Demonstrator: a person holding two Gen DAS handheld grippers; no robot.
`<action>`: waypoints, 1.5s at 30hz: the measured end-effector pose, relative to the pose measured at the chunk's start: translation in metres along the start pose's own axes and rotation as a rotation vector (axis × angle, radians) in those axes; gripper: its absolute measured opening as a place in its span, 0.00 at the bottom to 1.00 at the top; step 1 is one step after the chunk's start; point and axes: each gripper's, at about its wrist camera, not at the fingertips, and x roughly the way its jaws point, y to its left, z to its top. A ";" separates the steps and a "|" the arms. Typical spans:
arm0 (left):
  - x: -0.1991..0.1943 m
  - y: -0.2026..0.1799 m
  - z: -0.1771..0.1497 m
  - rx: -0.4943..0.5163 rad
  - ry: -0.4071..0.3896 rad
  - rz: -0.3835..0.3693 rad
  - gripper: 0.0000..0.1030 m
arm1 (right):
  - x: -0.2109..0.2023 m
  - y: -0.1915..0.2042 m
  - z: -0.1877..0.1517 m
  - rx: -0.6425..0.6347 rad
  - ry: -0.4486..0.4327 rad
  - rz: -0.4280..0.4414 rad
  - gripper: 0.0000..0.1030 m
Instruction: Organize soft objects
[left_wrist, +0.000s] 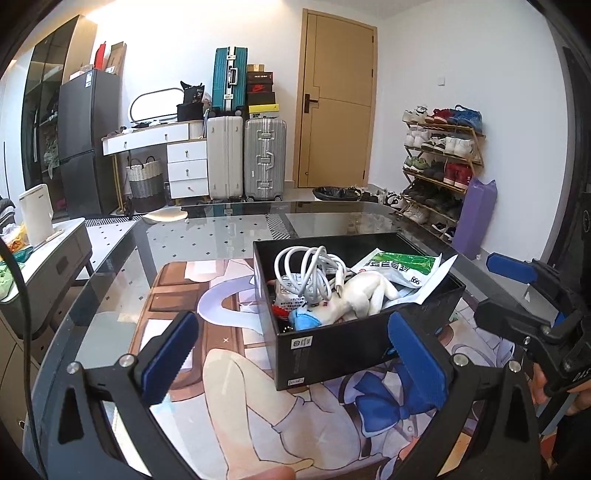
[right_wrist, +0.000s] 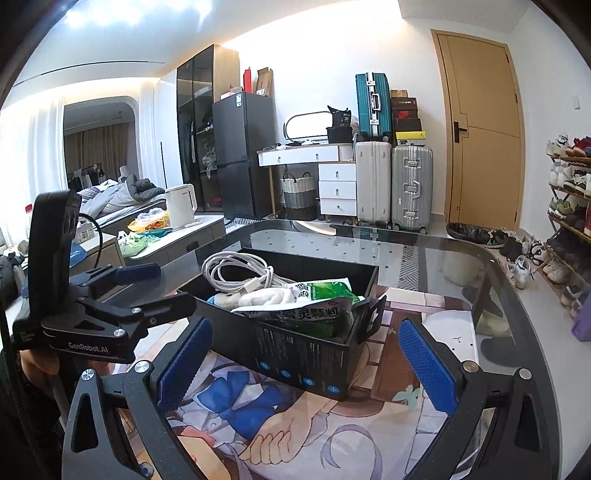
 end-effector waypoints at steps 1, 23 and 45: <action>0.000 0.001 0.000 -0.003 0.000 0.000 1.00 | 0.000 0.000 0.000 -0.002 -0.004 0.002 0.99; -0.003 -0.001 -0.001 -0.004 -0.007 0.009 1.00 | -0.010 0.000 -0.002 -0.011 -0.046 0.008 0.99; -0.005 -0.002 0.000 -0.004 -0.018 0.011 1.00 | -0.011 -0.002 -0.002 -0.015 -0.053 0.012 0.99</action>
